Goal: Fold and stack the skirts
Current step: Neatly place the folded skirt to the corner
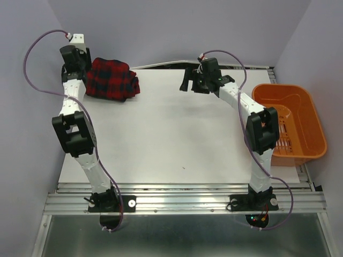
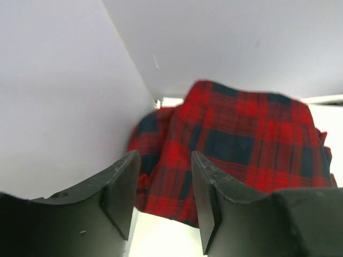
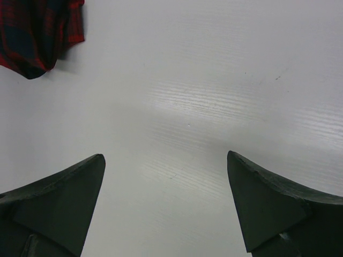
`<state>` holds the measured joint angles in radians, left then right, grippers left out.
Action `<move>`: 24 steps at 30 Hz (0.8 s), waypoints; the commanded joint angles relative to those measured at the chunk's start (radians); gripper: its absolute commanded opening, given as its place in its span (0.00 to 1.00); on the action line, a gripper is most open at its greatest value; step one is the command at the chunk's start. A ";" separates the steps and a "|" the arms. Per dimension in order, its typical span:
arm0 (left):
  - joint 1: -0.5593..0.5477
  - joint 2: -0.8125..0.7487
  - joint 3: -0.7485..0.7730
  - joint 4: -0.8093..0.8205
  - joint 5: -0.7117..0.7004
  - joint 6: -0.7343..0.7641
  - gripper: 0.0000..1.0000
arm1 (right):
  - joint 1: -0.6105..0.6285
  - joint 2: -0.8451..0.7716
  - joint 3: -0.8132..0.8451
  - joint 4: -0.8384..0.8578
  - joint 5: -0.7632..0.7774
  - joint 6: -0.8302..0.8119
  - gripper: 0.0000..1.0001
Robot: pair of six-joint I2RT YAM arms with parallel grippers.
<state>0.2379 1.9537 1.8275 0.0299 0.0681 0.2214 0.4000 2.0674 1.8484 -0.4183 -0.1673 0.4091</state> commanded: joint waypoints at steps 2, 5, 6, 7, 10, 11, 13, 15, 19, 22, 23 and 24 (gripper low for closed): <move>0.015 0.115 0.024 -0.036 0.052 -0.073 0.50 | -0.003 -0.027 -0.021 0.030 -0.055 -0.041 1.00; 0.027 0.194 0.079 -0.076 0.004 -0.131 0.49 | -0.003 -0.029 -0.035 0.030 -0.055 -0.047 1.00; 0.029 0.224 0.087 -0.079 -0.022 -0.160 0.49 | -0.012 -0.029 -0.037 0.030 -0.054 -0.049 1.00; 0.031 0.237 0.092 -0.081 -0.037 -0.171 0.49 | -0.012 -0.029 -0.038 0.027 -0.051 -0.050 1.00; 0.035 0.284 0.107 -0.085 -0.108 -0.200 0.52 | -0.012 -0.035 -0.038 0.019 -0.046 -0.055 1.00; 0.037 0.298 0.104 -0.082 -0.106 -0.211 0.55 | -0.012 -0.038 -0.040 0.016 -0.043 -0.059 1.00; 0.038 0.300 0.089 -0.071 -0.081 -0.246 0.57 | -0.012 -0.044 -0.041 0.012 -0.043 -0.067 1.00; 0.038 0.291 0.056 -0.059 -0.033 -0.267 0.63 | -0.012 -0.055 -0.055 0.009 -0.037 -0.075 1.00; 0.047 0.226 -0.005 -0.051 0.125 -0.339 0.80 | -0.021 -0.095 -0.074 0.003 -0.037 -0.099 1.00; 0.043 0.094 -0.091 -0.006 0.148 -0.344 0.98 | -0.039 -0.142 -0.092 -0.004 -0.020 -0.130 1.00; 0.043 0.023 -0.111 -0.004 0.148 -0.330 0.99 | -0.039 -0.173 -0.097 -0.002 -0.015 -0.151 1.00; 0.043 -0.011 -0.112 -0.011 0.144 -0.321 0.98 | -0.039 -0.190 -0.101 -0.004 -0.009 -0.165 1.00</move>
<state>0.2649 2.1792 1.7370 -0.0288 0.1570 -0.0624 0.3763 2.0087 1.7527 -0.4389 -0.2012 0.3111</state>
